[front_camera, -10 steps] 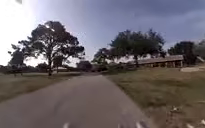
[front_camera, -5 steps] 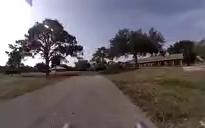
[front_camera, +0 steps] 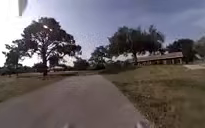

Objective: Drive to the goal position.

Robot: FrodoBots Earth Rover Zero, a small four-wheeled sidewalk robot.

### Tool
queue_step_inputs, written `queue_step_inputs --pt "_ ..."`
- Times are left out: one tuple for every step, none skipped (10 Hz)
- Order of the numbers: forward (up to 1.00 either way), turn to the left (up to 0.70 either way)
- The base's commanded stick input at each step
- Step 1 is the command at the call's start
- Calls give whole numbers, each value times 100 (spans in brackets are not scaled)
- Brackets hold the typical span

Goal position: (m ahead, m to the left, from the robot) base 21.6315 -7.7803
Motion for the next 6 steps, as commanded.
queue_step_inputs --pt "100 40" --pt "100 24" --pt "100 9" --pt "100 0" --pt "100 0" --pt "100 0"
